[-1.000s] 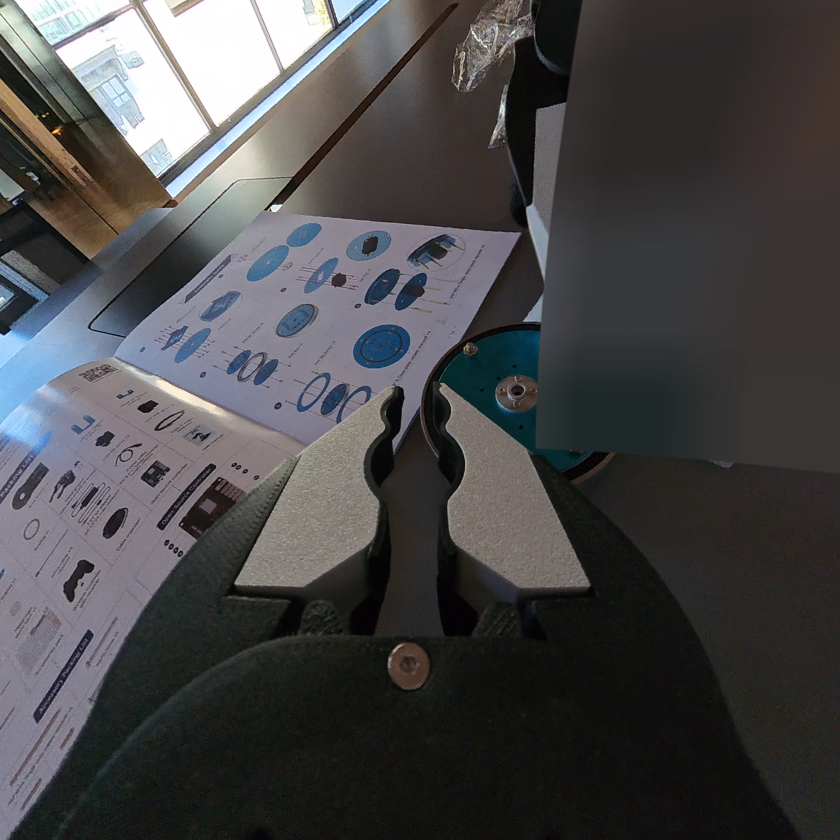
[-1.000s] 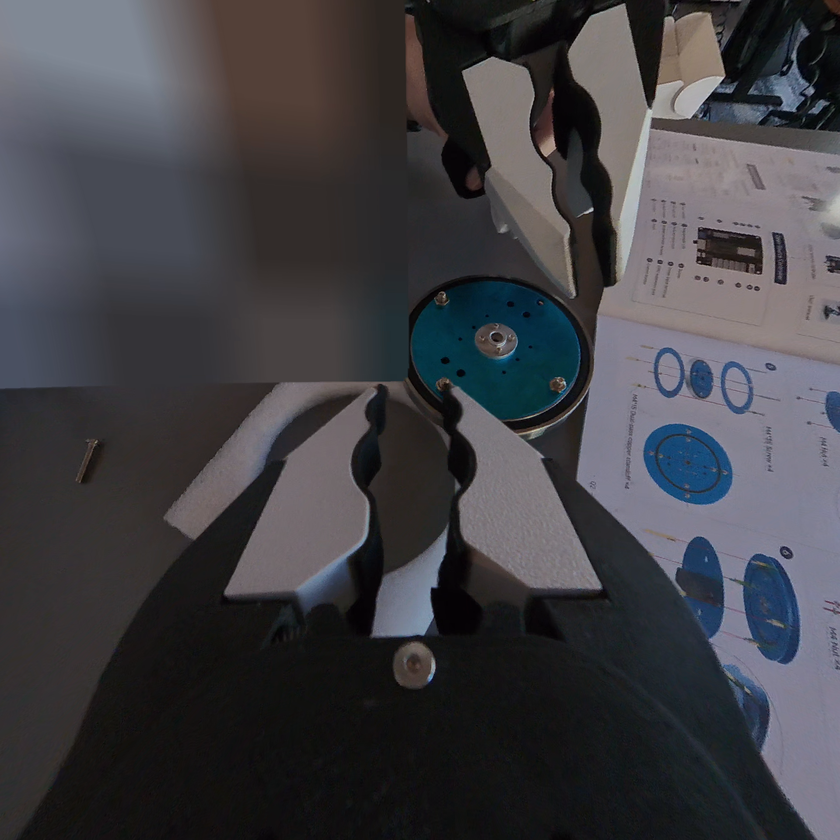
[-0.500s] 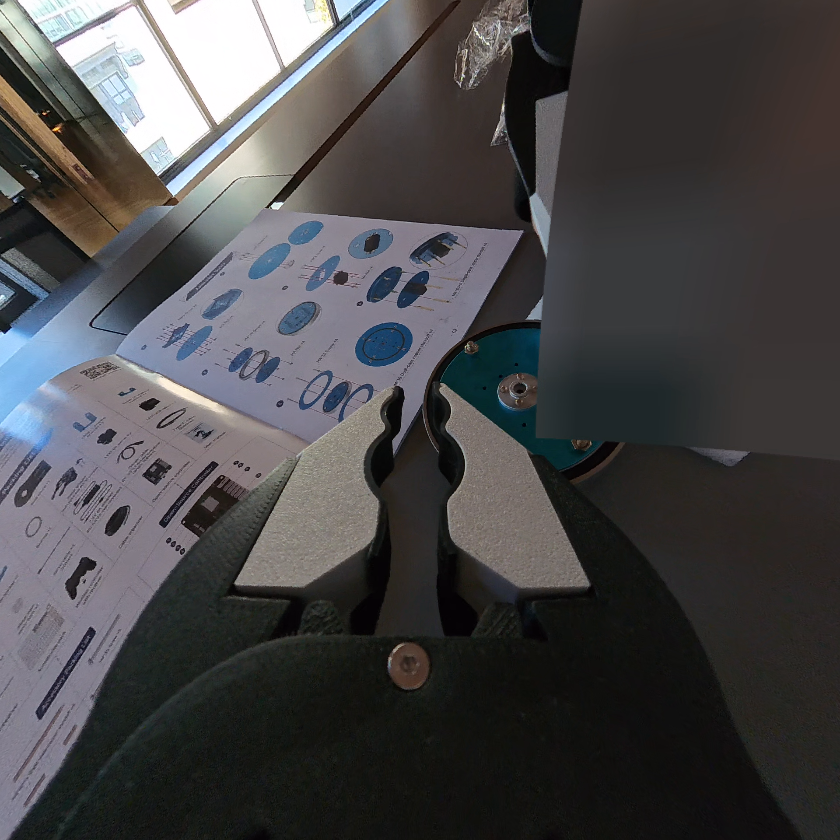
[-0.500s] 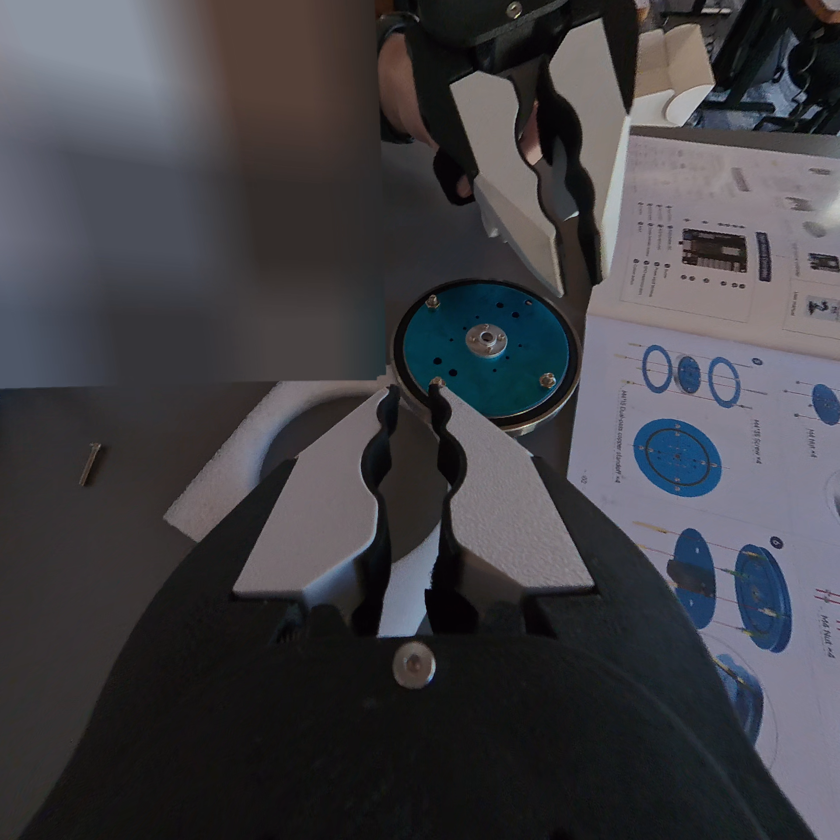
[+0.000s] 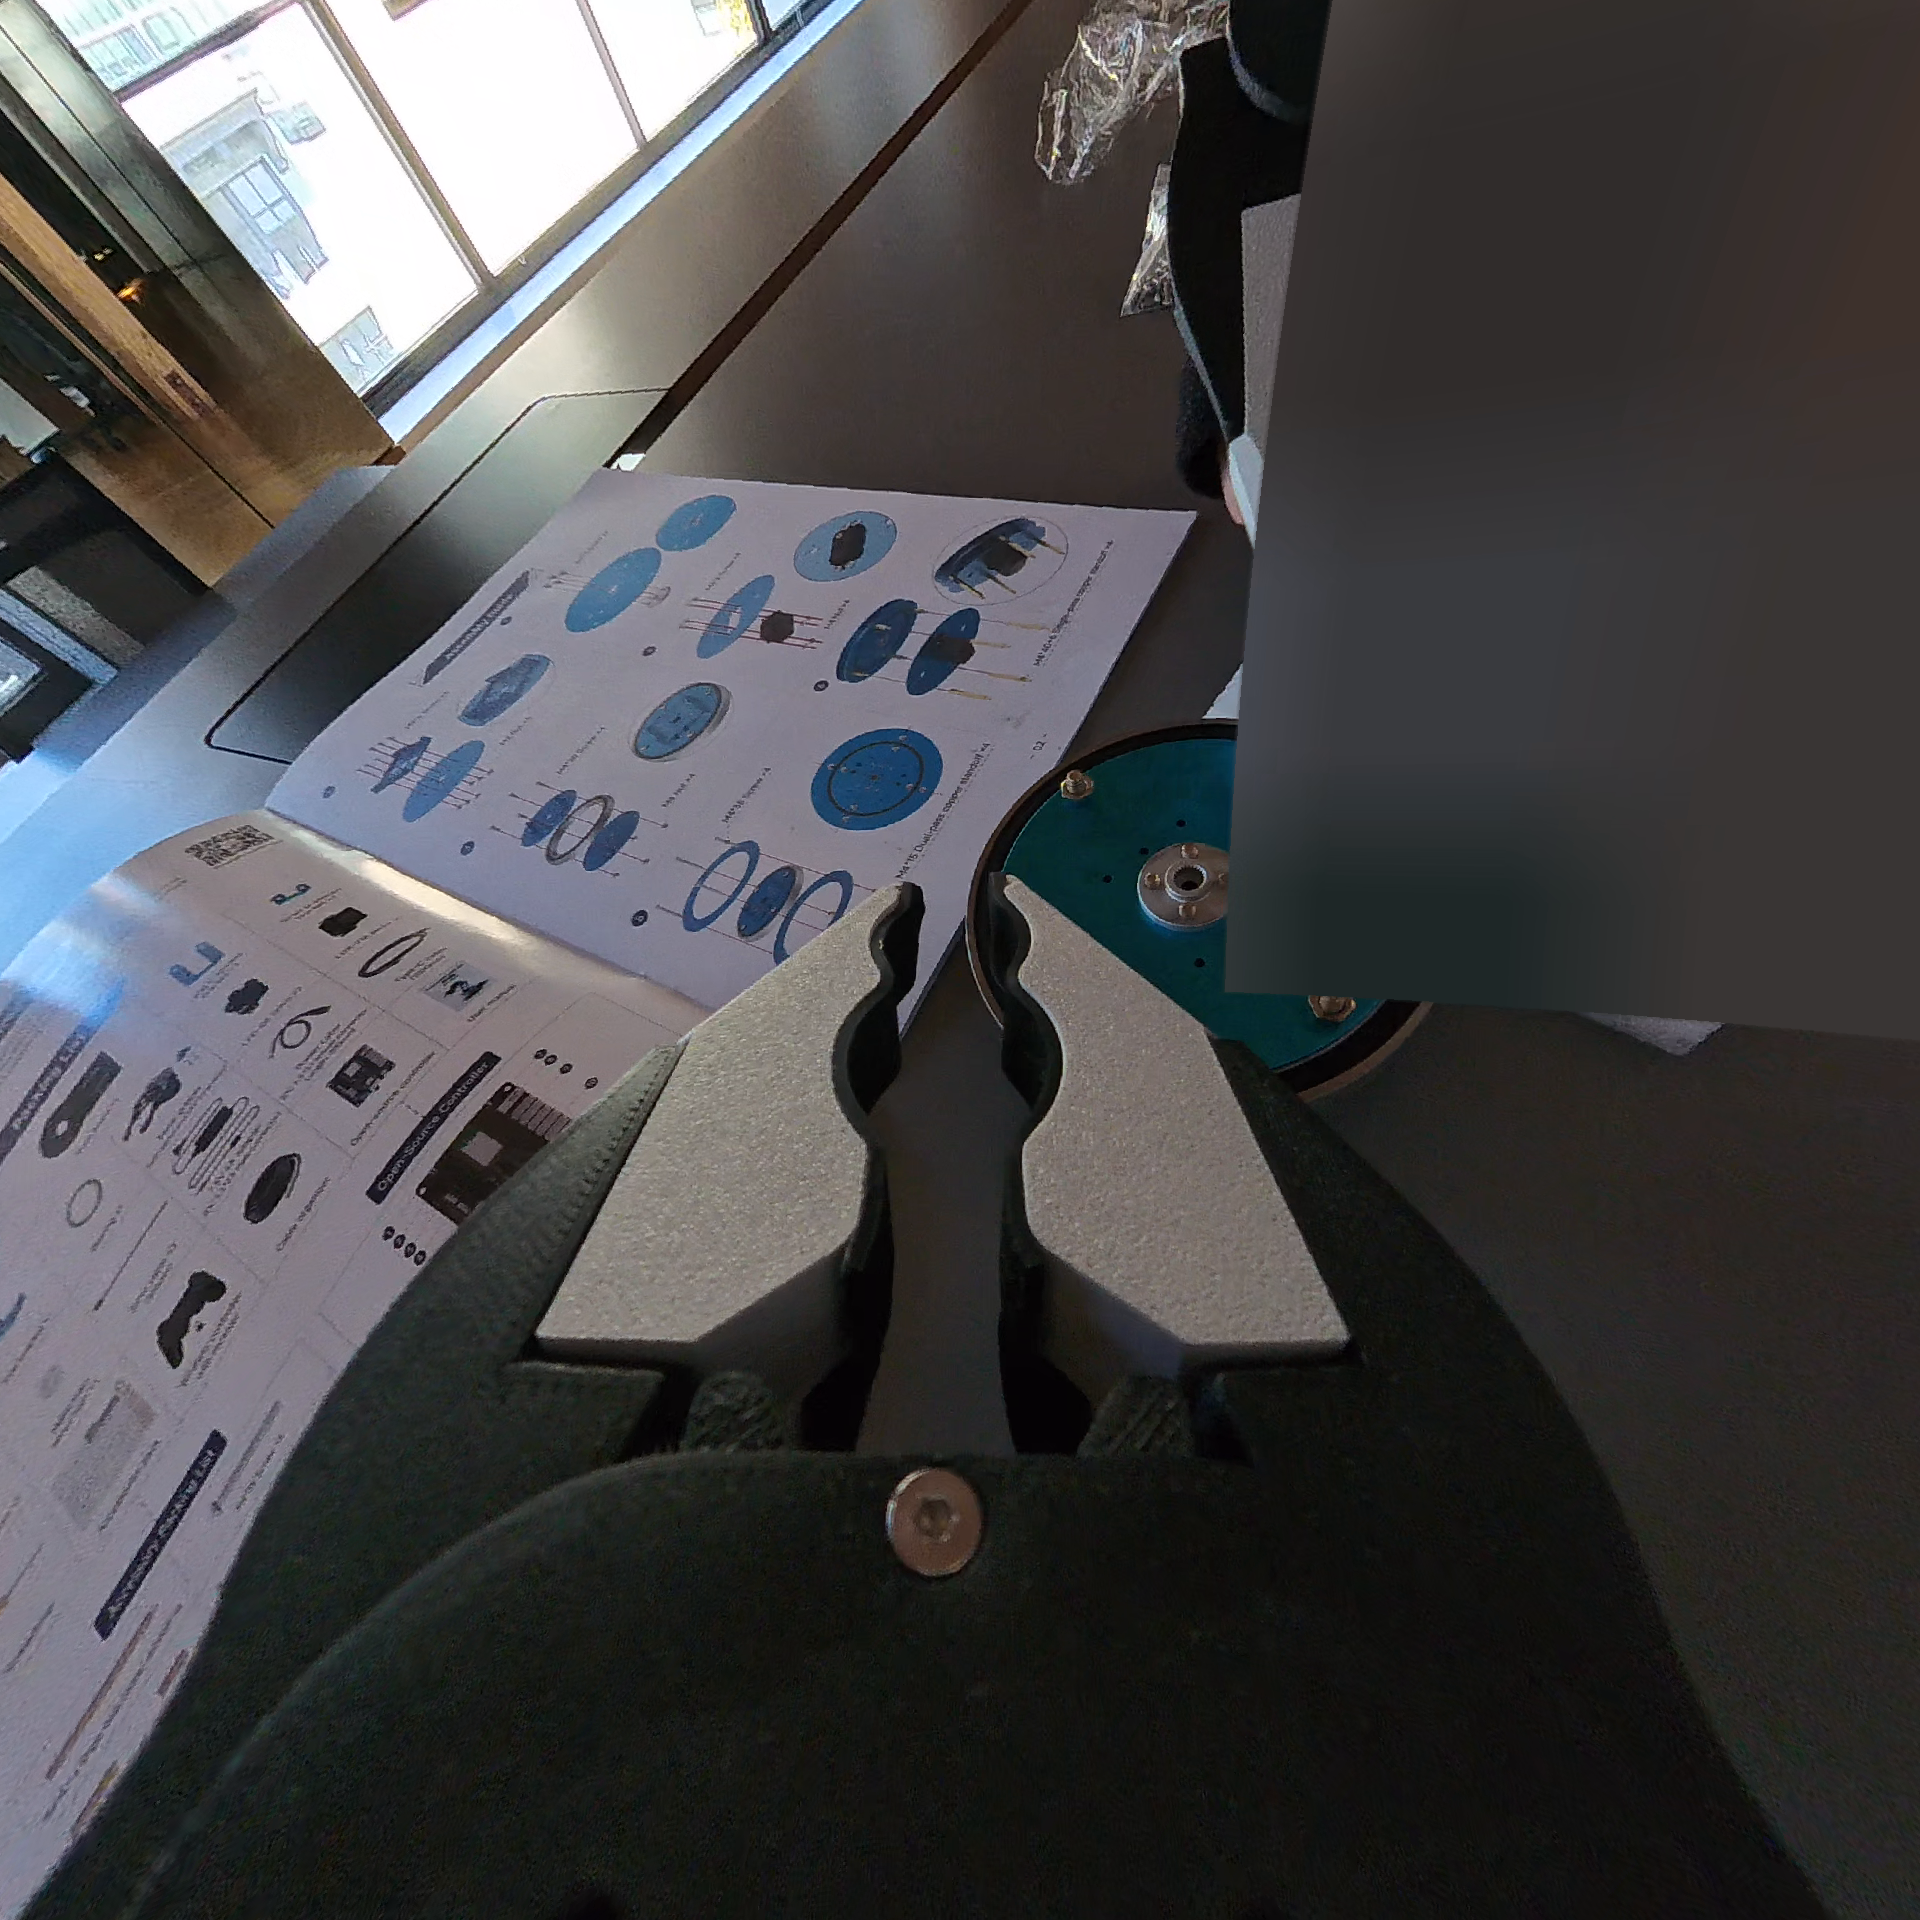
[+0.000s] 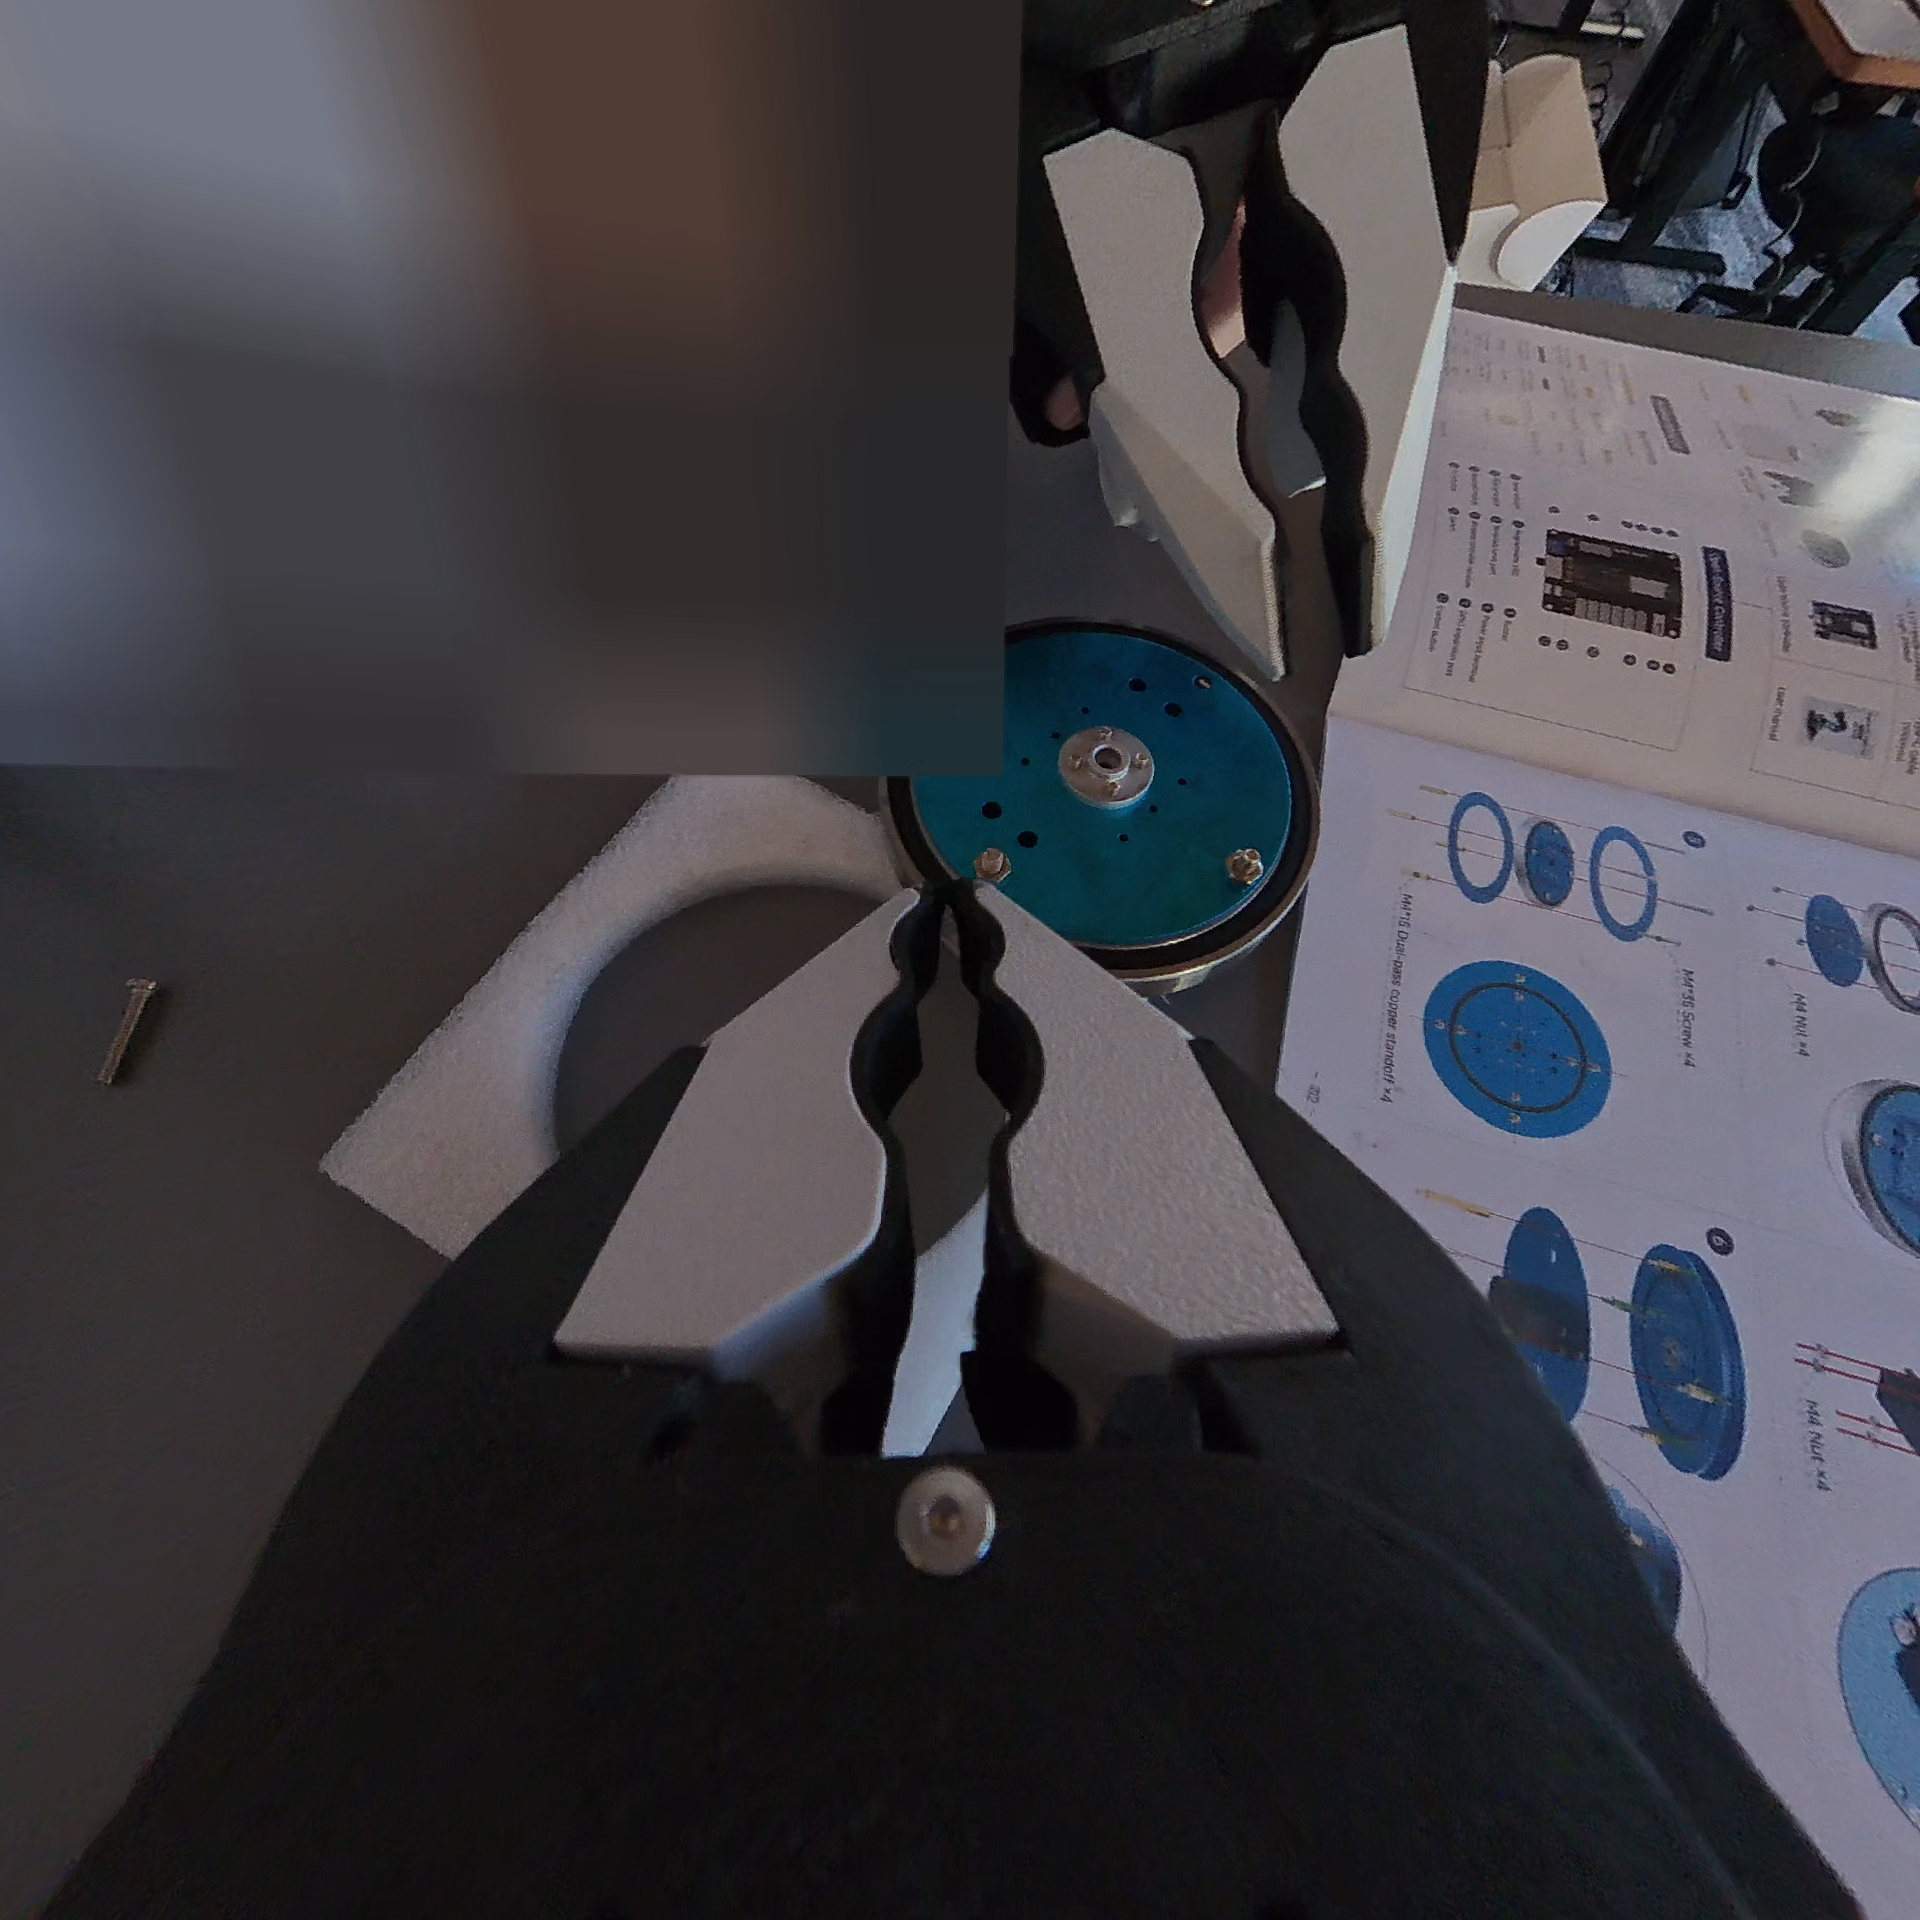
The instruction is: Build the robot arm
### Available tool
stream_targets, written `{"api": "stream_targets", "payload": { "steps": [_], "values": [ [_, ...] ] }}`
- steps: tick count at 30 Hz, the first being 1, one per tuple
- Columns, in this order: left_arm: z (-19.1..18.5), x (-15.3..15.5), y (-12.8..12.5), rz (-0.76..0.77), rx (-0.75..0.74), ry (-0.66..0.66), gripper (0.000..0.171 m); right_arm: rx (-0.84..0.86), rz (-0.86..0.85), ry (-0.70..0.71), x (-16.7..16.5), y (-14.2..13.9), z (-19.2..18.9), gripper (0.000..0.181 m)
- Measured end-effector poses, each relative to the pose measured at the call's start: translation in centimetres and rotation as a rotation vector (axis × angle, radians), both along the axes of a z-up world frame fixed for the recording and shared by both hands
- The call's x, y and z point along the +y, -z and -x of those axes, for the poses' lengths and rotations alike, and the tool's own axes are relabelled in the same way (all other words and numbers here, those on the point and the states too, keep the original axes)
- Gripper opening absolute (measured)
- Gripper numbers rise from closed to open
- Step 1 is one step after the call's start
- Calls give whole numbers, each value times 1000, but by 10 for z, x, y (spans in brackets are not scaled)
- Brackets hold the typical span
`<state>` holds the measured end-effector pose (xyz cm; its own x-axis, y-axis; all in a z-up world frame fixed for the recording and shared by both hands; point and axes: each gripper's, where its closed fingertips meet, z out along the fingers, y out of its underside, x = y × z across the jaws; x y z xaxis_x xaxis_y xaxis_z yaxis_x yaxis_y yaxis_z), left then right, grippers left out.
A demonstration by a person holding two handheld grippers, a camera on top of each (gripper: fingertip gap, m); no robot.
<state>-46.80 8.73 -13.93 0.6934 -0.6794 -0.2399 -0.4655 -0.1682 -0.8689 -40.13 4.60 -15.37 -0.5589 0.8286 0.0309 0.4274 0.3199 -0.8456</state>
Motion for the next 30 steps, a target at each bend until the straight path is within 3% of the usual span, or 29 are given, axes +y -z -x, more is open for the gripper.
{"api": "stream_targets", "payload": {
  "steps": [5,8,11,14,16,23,27,30],
  "values": [
    [2,3,0,-5,16,-20,13,13,-16,-1,0,-1,3,15],
    [16,14,-9,-32,34,-147,17,64,-12,73,10,-18,15,29],
    [29,18,-22,-78,56,-261,22,164,-132,394,58,-52,31,36],
    [34,17,-34,-118,62,-338,29,149,-467,851,134,-74,6,39],
    [31,15,-37,-108,53,-365,37,84,-627,969,153,-78,-12,43],
    [17,6,-45,-101,84,-391,53,14,-632,1088,148,-71,-36,55],
    [9,-3,-56,-86,55,-455,64,8,-651,1155,141,-73,-73,60],
    [-2,-23,-57,-42,-22,-534,76,36,-553,1191,125,-70,-109,62]
  ]
}}
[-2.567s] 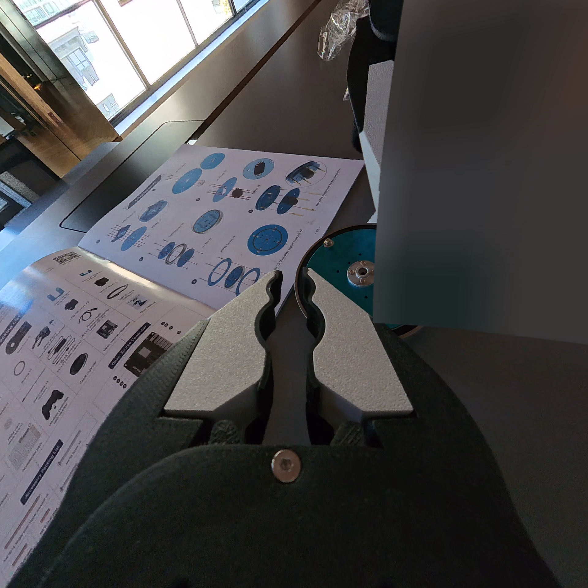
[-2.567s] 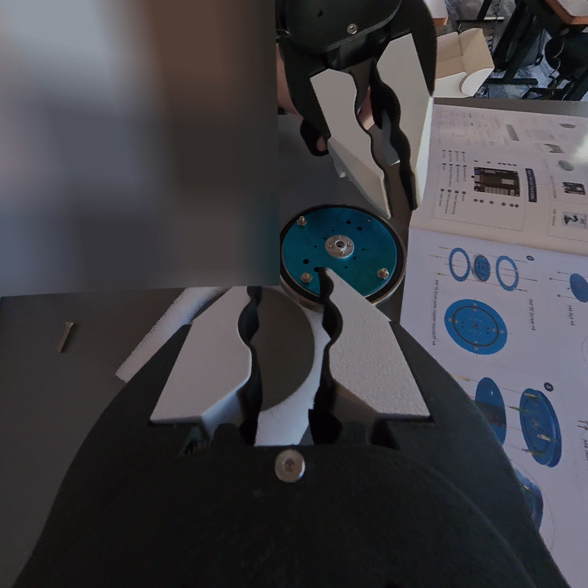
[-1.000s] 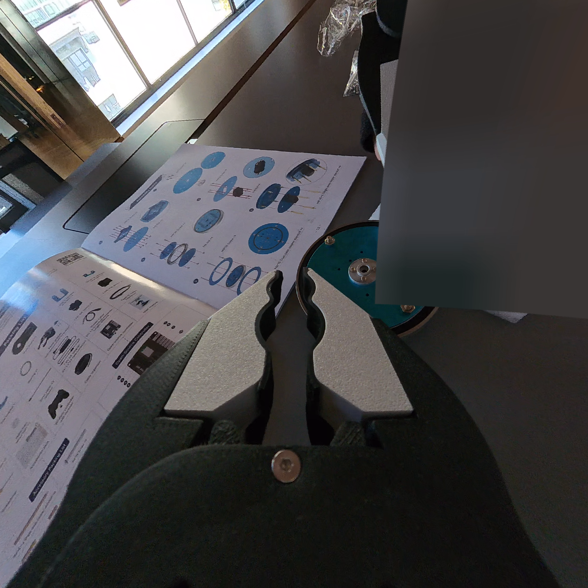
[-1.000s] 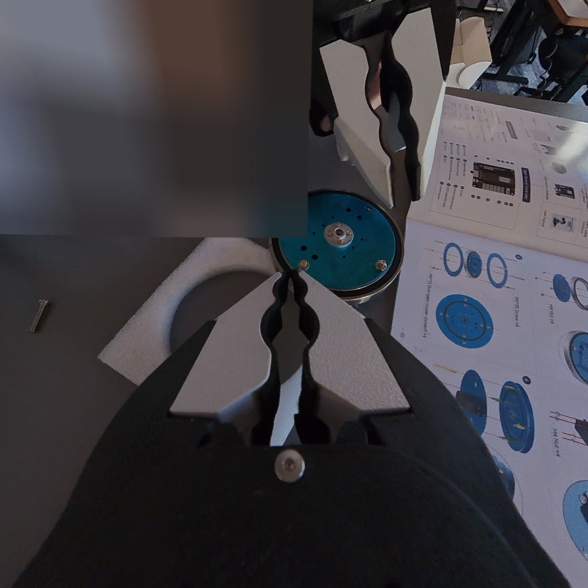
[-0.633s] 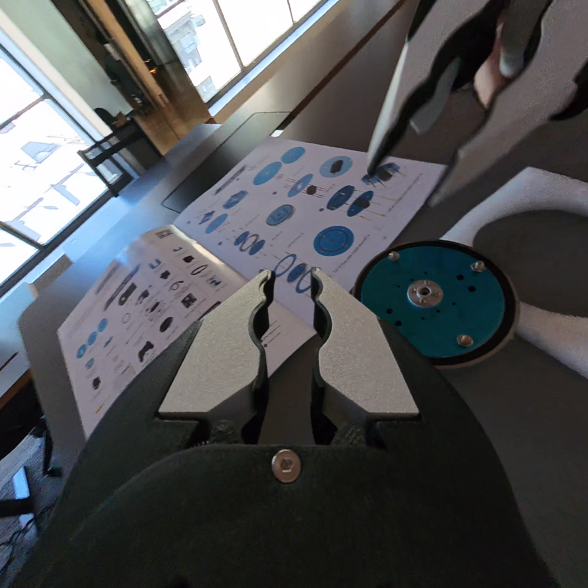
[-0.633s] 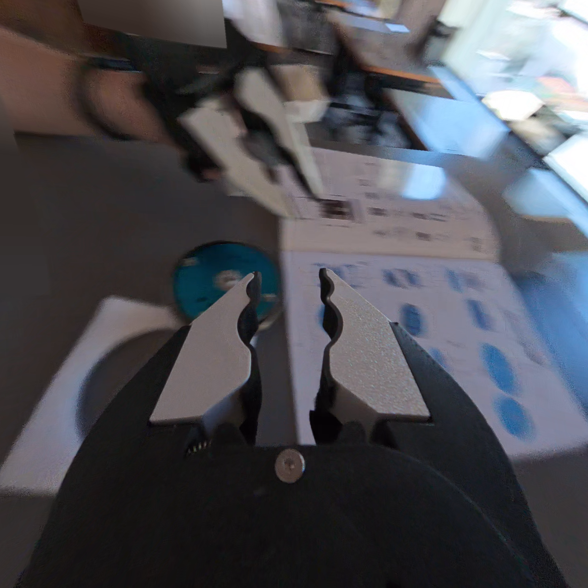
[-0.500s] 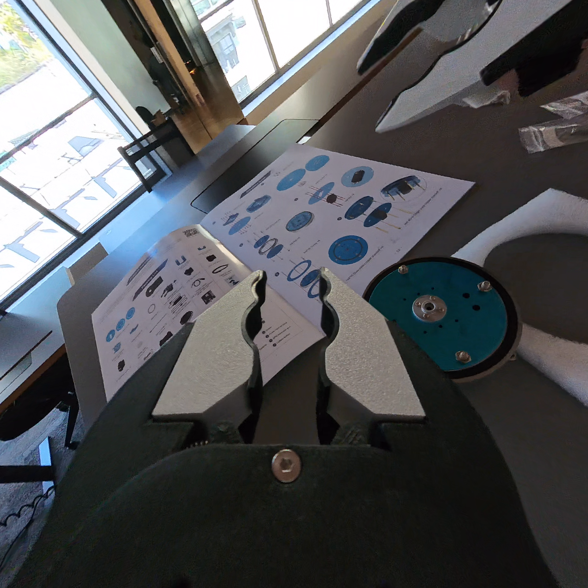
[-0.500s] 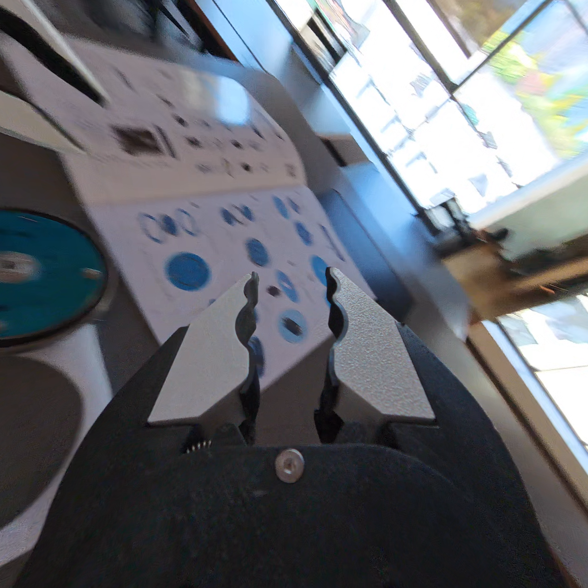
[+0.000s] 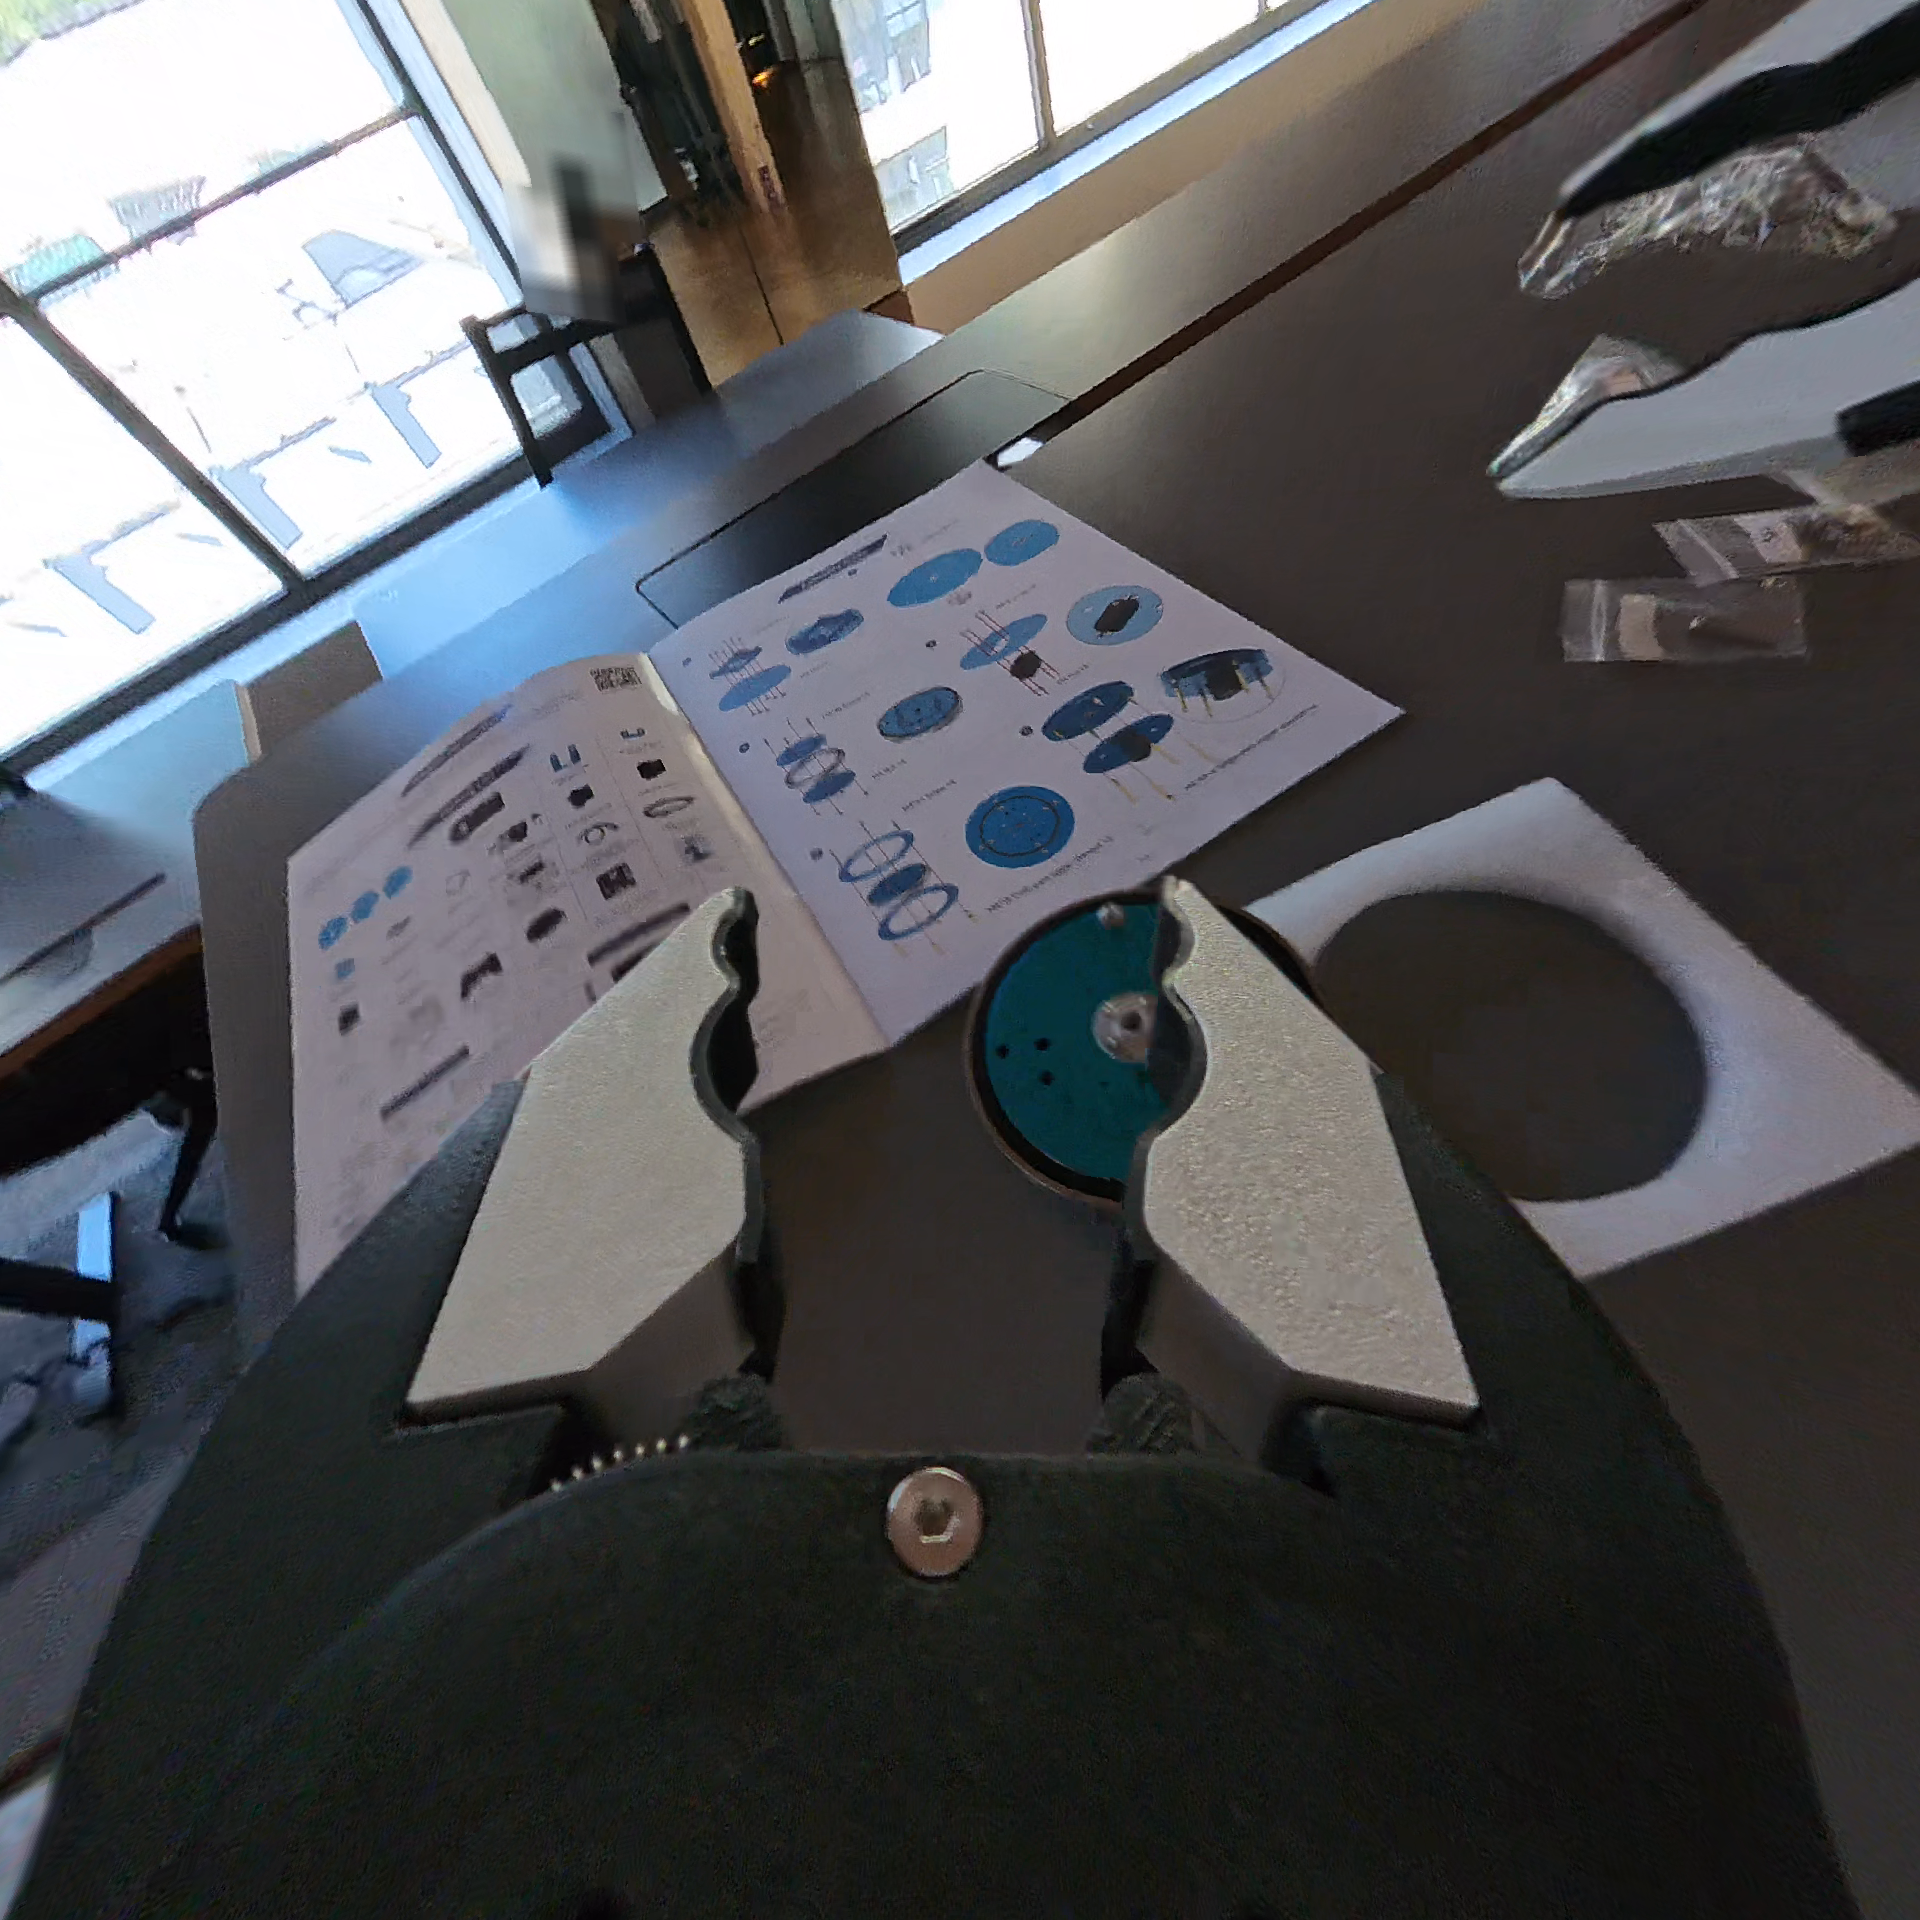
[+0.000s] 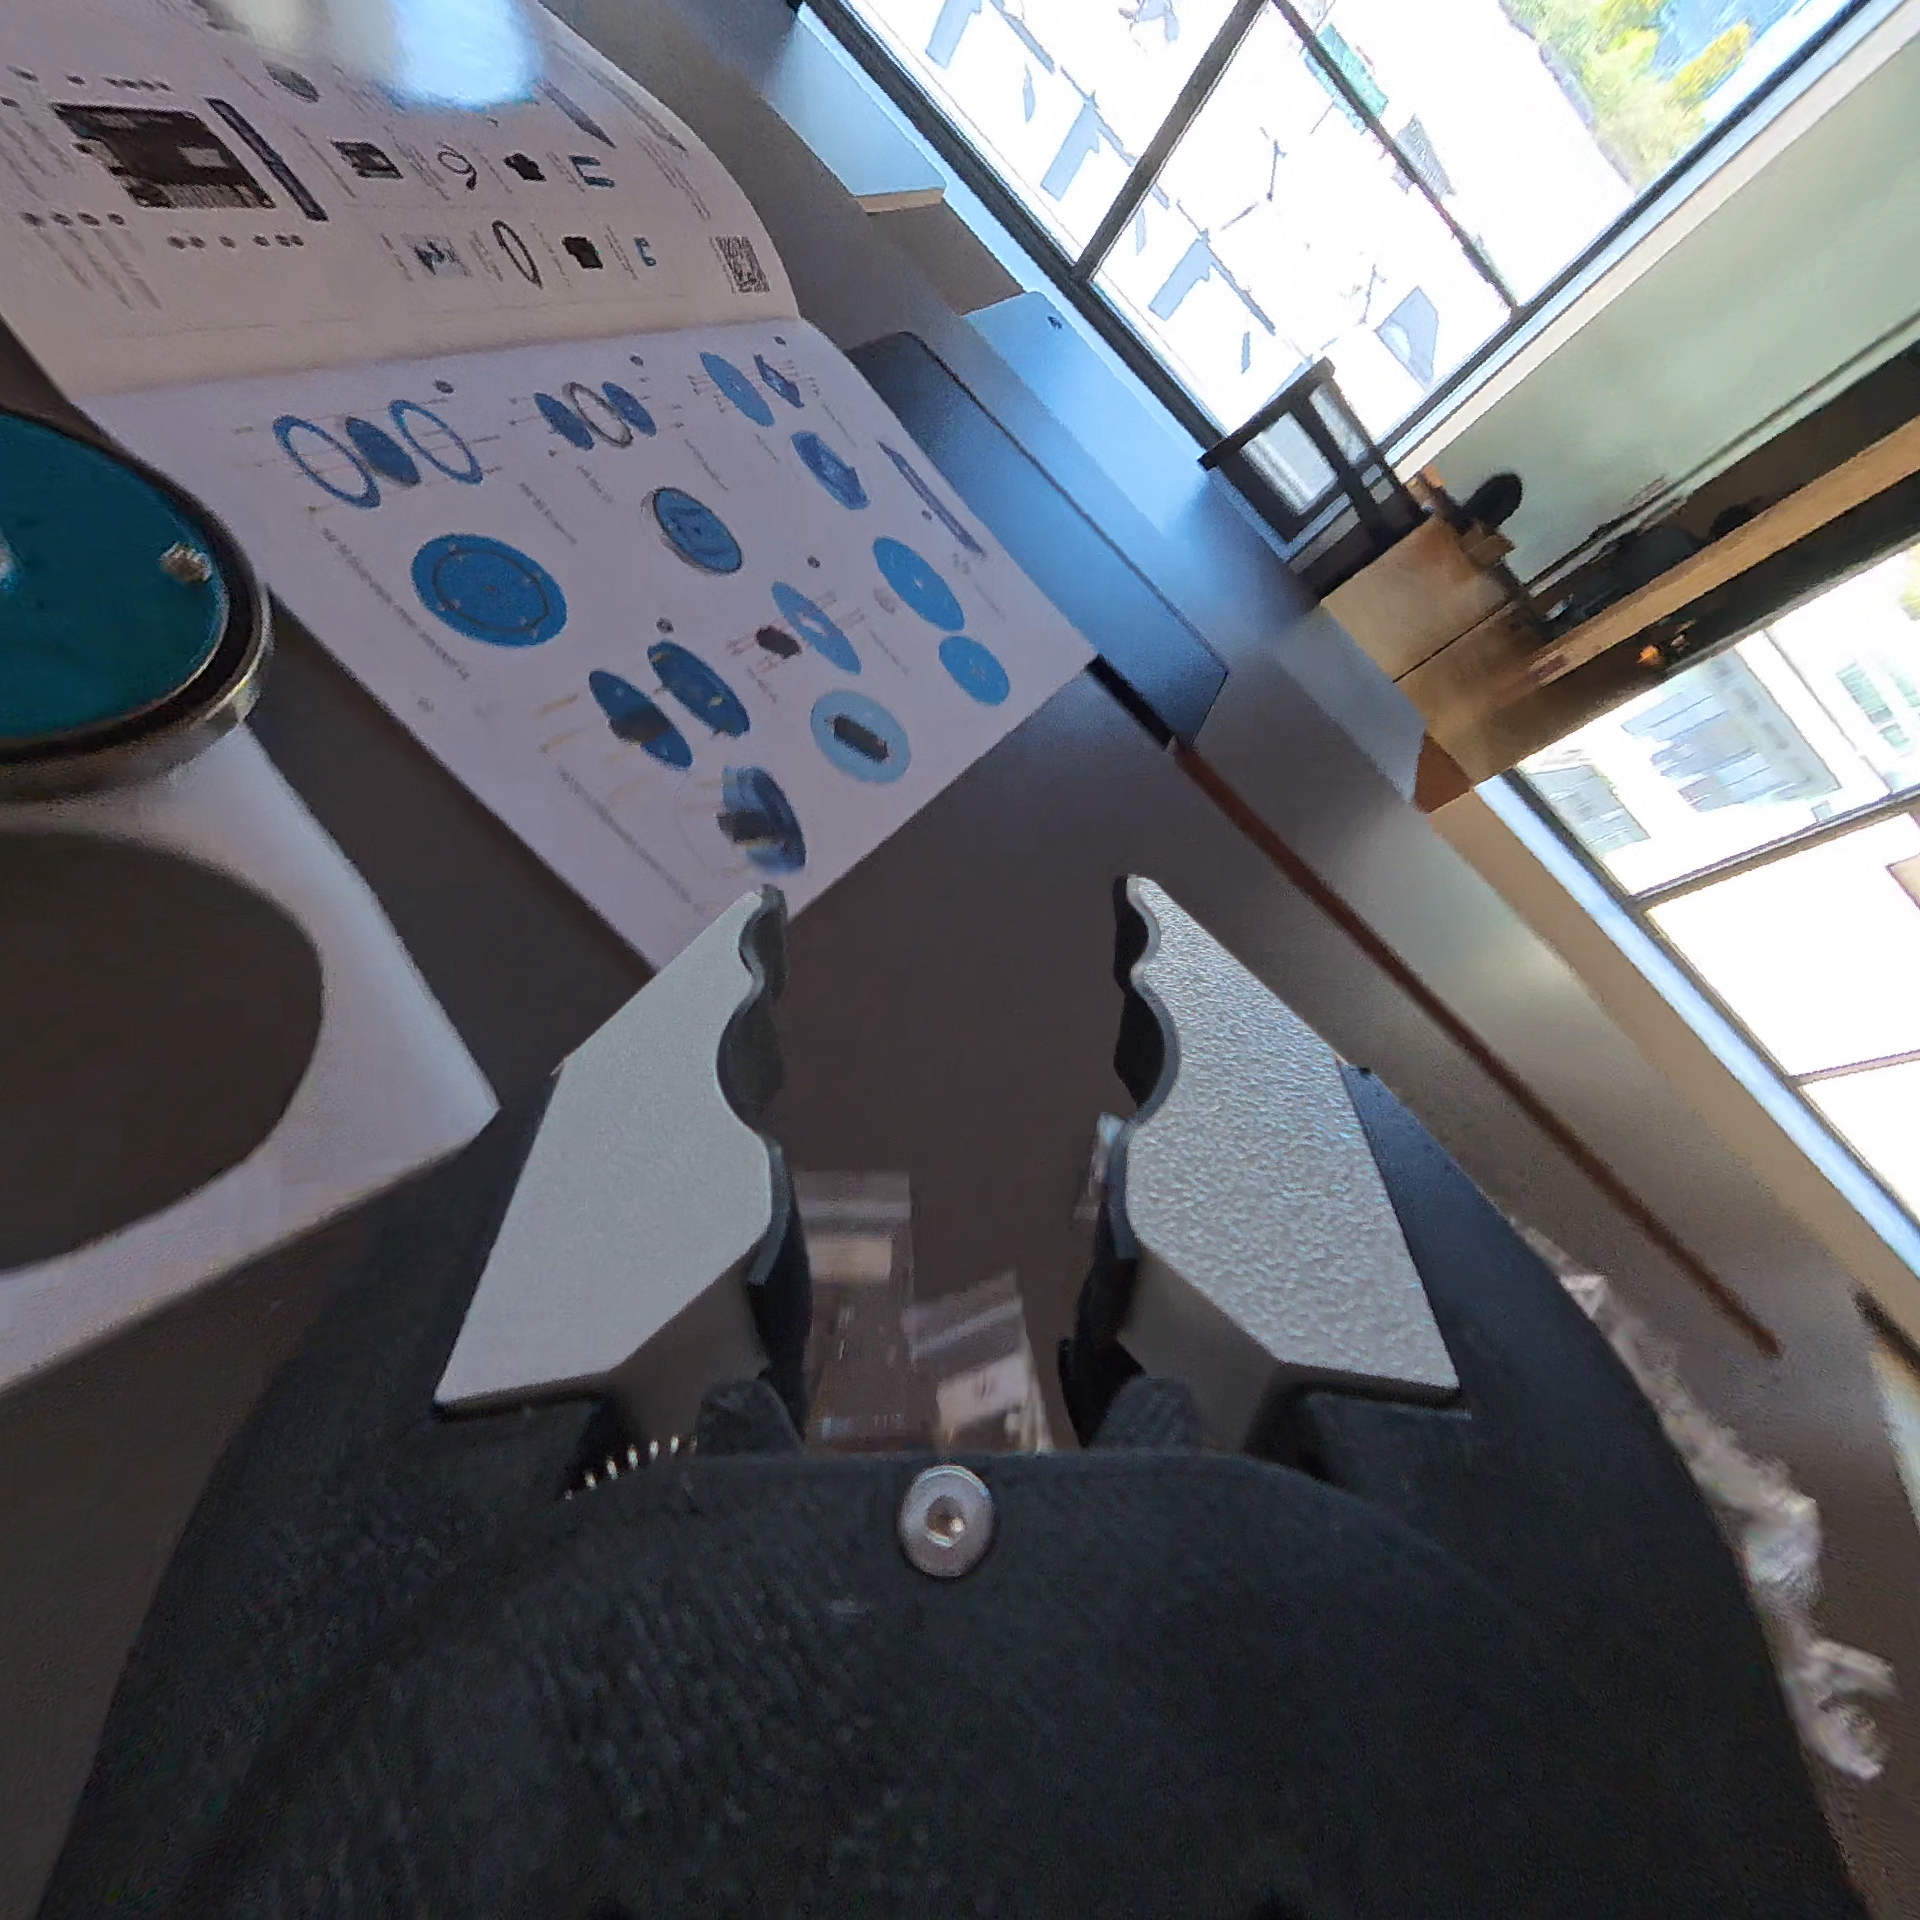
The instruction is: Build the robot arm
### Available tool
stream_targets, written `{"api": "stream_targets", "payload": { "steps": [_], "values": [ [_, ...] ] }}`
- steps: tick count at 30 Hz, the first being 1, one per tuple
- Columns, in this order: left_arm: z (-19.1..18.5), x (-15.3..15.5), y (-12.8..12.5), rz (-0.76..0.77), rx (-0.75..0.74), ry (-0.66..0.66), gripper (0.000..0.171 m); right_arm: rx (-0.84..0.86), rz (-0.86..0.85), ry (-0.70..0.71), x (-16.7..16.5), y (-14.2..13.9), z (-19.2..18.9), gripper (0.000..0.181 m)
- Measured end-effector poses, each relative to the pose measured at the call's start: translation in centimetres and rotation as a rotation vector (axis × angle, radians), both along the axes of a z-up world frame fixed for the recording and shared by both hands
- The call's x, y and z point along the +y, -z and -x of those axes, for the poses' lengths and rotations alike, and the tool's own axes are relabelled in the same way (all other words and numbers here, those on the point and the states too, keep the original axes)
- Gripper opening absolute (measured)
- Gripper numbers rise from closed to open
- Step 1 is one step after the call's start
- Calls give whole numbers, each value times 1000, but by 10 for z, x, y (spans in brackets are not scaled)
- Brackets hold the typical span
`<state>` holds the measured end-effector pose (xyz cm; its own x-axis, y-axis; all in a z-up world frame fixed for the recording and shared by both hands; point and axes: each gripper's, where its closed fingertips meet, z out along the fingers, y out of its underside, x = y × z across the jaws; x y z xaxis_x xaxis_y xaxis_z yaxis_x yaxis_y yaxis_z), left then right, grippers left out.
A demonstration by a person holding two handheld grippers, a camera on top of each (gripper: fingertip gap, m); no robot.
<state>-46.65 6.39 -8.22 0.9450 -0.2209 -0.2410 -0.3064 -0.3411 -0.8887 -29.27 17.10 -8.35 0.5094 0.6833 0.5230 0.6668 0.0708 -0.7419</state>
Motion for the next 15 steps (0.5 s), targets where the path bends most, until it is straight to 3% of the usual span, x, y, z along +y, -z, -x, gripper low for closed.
{"api": "stream_targets", "payload": {
  "steps": [3,9,12,15],
  "values": [
    [-15,-34,10,21,-61,-98,92,89,43,18,-17,4,-41,64],
    [-70,-100,24,-58,-76,-265,102,245,87,-12,-63,10,-113,87],
    [-106,-117,21,-92,-96,-322,113,404,114,-86,-92,3,-139,110],
    [-120,-121,13,-127,-5,-417,131,436,117,-143,-118,6,-158,124]
  ]
}}
